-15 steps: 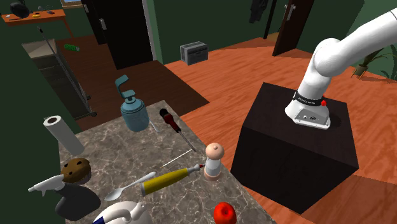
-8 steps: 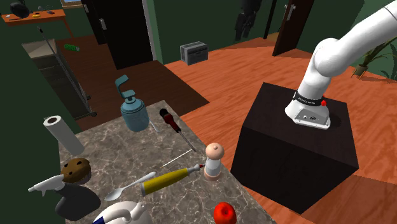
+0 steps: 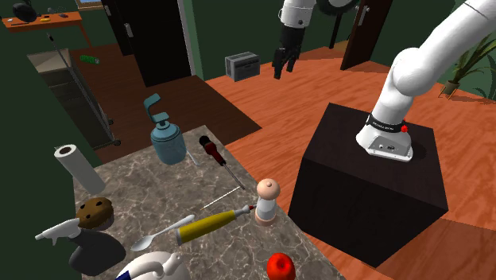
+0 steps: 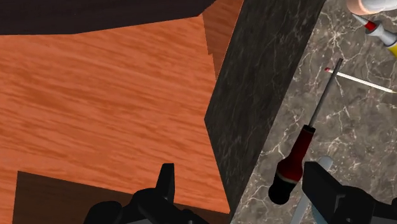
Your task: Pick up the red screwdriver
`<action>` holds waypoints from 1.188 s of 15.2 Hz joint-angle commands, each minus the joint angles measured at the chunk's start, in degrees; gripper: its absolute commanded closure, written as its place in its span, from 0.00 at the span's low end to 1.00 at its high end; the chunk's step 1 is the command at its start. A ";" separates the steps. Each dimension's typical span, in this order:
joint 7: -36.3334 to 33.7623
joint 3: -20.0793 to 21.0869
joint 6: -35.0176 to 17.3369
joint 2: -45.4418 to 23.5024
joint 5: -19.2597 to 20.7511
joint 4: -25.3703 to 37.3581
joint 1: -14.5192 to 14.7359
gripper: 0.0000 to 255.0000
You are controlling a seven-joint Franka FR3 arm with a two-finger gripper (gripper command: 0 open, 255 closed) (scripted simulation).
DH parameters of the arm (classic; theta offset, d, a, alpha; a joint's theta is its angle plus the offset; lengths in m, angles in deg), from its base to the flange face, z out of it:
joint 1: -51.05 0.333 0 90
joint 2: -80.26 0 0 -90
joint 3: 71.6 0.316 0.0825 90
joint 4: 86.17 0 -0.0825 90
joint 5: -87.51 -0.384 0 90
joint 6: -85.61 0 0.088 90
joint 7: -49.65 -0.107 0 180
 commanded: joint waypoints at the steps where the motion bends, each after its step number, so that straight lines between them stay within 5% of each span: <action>1: -2.46 2.01 -3.24 -3.95 0.57 0.62 -0.33 0.00; 6: -10.19 6.96 -10.43 -14.81 4.48 3.49 -1.26 0.00; 11: -20.16 10.07 -15.93 -27.18 12.65 8.36 -1.34 0.00; 18: -33.87 7.75 -19.36 -44.85 25.76 18.72 4.04 0.00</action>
